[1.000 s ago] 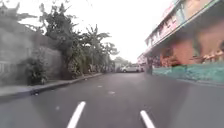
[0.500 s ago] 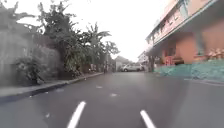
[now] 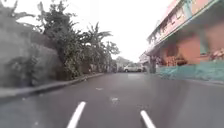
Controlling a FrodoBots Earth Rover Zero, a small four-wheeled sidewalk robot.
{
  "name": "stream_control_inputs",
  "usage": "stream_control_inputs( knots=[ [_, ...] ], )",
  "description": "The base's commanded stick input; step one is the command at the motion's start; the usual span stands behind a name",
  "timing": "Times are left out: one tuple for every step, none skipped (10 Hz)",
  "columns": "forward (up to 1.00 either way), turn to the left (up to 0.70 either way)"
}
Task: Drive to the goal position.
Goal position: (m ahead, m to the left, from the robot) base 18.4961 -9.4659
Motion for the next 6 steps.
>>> stream_control_inputs(
  knots=[
    [0.70,-0.09],
    [0.70,0.00],
    [0.70,0.00],
    [0.70,0.00],
    [0.70,0.00],
    [0.70,0.00]
  ],
)
